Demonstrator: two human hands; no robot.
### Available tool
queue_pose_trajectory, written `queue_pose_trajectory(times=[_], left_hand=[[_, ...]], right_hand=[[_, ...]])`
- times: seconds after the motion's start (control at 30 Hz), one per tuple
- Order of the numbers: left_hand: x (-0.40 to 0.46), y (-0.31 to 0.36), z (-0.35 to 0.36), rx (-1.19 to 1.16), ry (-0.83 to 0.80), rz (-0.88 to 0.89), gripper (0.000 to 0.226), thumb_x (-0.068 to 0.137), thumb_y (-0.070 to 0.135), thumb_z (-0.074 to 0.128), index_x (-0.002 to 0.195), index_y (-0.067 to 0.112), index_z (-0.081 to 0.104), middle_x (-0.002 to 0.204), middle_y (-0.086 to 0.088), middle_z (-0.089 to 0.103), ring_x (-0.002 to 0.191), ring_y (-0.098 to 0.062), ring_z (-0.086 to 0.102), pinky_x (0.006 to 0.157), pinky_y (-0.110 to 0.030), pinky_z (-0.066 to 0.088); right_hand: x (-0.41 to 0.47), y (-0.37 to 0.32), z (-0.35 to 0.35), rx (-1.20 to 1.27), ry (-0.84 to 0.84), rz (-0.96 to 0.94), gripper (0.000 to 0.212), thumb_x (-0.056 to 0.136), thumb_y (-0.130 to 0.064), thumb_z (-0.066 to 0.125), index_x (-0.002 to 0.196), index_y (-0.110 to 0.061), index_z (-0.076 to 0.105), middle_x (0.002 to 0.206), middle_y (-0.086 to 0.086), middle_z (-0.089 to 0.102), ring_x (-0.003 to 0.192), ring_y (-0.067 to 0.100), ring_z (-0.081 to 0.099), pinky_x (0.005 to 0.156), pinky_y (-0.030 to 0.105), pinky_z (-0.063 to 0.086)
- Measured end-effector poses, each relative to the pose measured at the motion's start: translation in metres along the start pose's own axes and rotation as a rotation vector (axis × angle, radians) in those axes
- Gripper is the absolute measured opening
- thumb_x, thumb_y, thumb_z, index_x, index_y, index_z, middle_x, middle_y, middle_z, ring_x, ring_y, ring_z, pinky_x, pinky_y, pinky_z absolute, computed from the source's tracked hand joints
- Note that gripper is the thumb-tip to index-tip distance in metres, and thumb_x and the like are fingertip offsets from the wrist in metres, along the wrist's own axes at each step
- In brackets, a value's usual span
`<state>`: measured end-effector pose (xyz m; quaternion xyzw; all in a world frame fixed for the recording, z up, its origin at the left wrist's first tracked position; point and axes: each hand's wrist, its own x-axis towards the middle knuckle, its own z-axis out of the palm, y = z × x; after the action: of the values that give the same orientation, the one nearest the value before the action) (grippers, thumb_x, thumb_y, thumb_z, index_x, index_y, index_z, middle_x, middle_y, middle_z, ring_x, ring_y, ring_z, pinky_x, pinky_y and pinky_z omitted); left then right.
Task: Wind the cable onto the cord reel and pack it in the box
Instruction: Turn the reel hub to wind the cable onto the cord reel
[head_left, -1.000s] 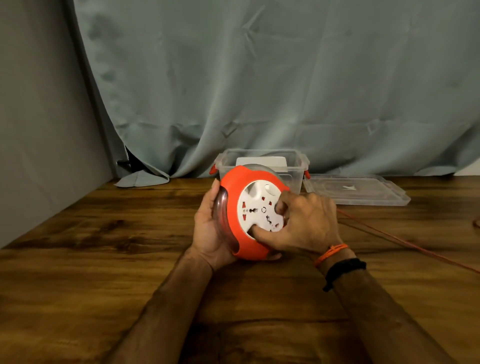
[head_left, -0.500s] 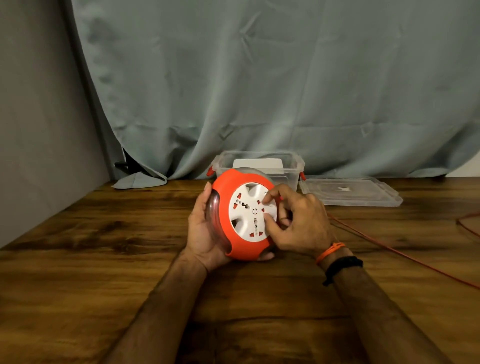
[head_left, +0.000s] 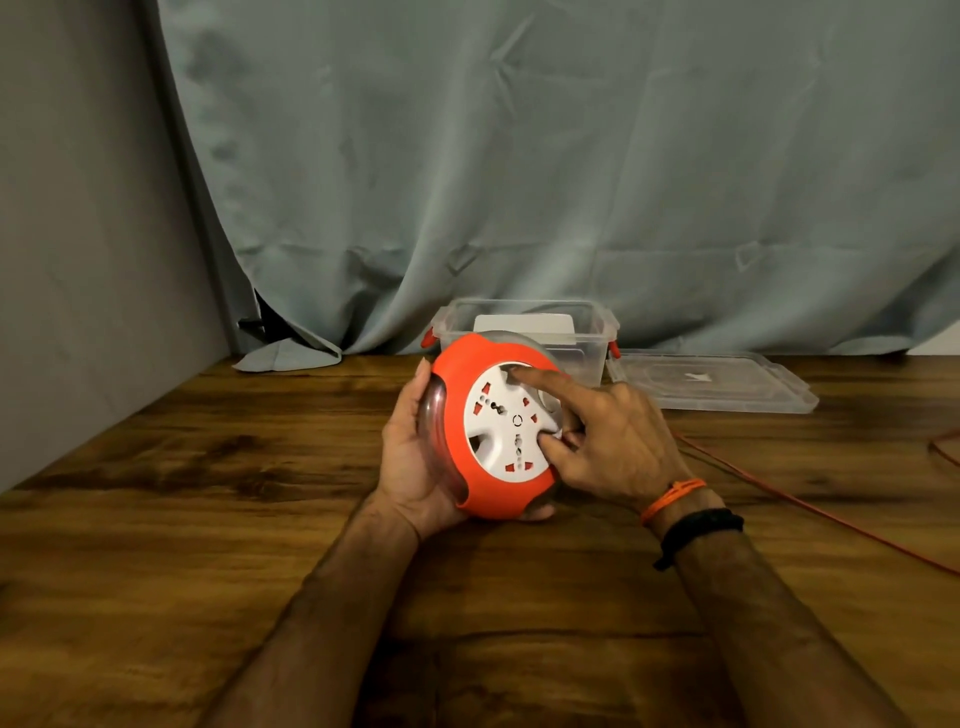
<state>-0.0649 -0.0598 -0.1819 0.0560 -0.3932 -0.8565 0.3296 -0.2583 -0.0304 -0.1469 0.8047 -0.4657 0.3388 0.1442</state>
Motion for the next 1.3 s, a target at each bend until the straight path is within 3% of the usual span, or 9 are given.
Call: queue_pose_trajectory(times=[0.13,0.23,0.4,0.6,0.73,0.83,0.93,1.17,1.3], left_hand=[[0.002,0.000,0.004,-0.008,0.028,0.015,0.085,0.076,0.078,0.052,0.143,0.025,0.048,0.149,-0.021,0.044,0.136,-0.051,0.034,0.100,-0.083,0.012],[0.005,-0.002,0.007,0.003,-0.013,0.097,0.083,0.078,0.071,0.056,0.143,0.019,0.049,0.146,-0.023,0.048,0.133,-0.047,0.042,0.100,-0.077,0.029],[0.005,-0.003,0.009,0.034,-0.050,0.180,0.072,0.085,0.063,0.054,0.133,0.008,0.059,0.135,-0.022,0.059,0.126,-0.040,0.054,0.097,-0.058,0.046],[0.005,0.000,0.001,0.000,-0.062,0.103,0.082,0.083,0.072,0.049,0.143,0.016,0.048,0.144,-0.023,0.049,0.132,-0.045,0.044,0.104,-0.074,0.027],[0.001,0.002,-0.004,-0.010,-0.018,0.042,0.085,0.077,0.078,0.051,0.144,0.025,0.046,0.150,-0.019,0.043,0.138,-0.048,0.033,0.103,-0.081,0.012],[0.001,0.002,-0.005,-0.011,-0.053,0.019,0.082,0.078,0.078,0.051,0.141,0.025,0.050,0.149,-0.018,0.045,0.136,-0.047,0.036,0.103,-0.080,0.013],[0.001,0.001,-0.004,-0.011,-0.089,0.003,0.081,0.078,0.076,0.053,0.140,0.024,0.051,0.148,-0.018,0.047,0.134,-0.048,0.039,0.103,-0.080,0.012],[-0.001,0.001,0.002,-0.001,-0.028,0.023,0.083,0.075,0.075,0.057,0.140,0.024,0.051,0.146,-0.019,0.049,0.134,-0.049,0.038,0.100,-0.084,0.014],[-0.002,0.001,0.004,0.014,0.006,0.032,0.084,0.073,0.076,0.057,0.139,0.024,0.053,0.144,-0.020,0.050,0.132,-0.050,0.042,0.099,-0.083,0.017]], right_hand=[[-0.003,0.001,0.002,-0.091,0.086,0.079,0.062,0.064,-0.053,0.063,0.124,-0.041,0.056,0.060,-0.004,0.064,0.064,0.025,0.065,0.066,0.031,0.052],[-0.004,-0.009,0.010,-0.119,0.194,0.216,0.063,0.051,-0.079,0.056,0.091,-0.030,0.067,0.063,-0.002,0.068,0.067,0.025,0.067,0.063,0.025,0.039],[0.000,-0.027,0.021,-0.112,0.185,0.317,0.075,0.053,-0.092,0.040,0.054,-0.019,0.057,0.052,-0.004,0.058,0.058,0.022,0.056,0.061,0.026,0.035],[0.002,-0.019,0.011,0.015,0.160,0.265,0.067,0.061,-0.089,0.045,0.060,-0.024,0.061,0.046,-0.013,0.050,0.056,0.011,0.059,0.060,0.026,0.048],[0.003,-0.009,0.001,0.176,0.205,0.133,0.022,0.073,-0.044,0.062,0.088,-0.028,0.062,0.043,-0.012,0.042,0.045,0.010,0.049,0.059,0.035,0.054],[0.003,-0.008,-0.003,0.129,0.058,0.074,0.053,0.072,-0.027,0.057,0.125,-0.029,0.054,0.048,-0.012,0.041,0.052,0.019,0.053,0.064,0.039,0.055],[0.003,-0.008,-0.003,0.065,-0.051,0.030,0.066,0.075,-0.021,0.056,0.139,-0.035,0.045,0.056,-0.010,0.049,0.061,0.022,0.058,0.069,0.039,0.055],[0.001,-0.008,-0.004,-0.007,-0.019,0.053,0.064,0.077,-0.029,0.061,0.137,-0.042,0.046,0.066,-0.012,0.047,0.071,0.025,0.063,0.074,0.040,0.056],[-0.001,-0.008,-0.002,-0.073,0.060,0.076,0.065,0.069,-0.038,0.068,0.131,-0.046,0.051,0.066,-0.004,0.063,0.072,0.028,0.064,0.073,0.038,0.054]])
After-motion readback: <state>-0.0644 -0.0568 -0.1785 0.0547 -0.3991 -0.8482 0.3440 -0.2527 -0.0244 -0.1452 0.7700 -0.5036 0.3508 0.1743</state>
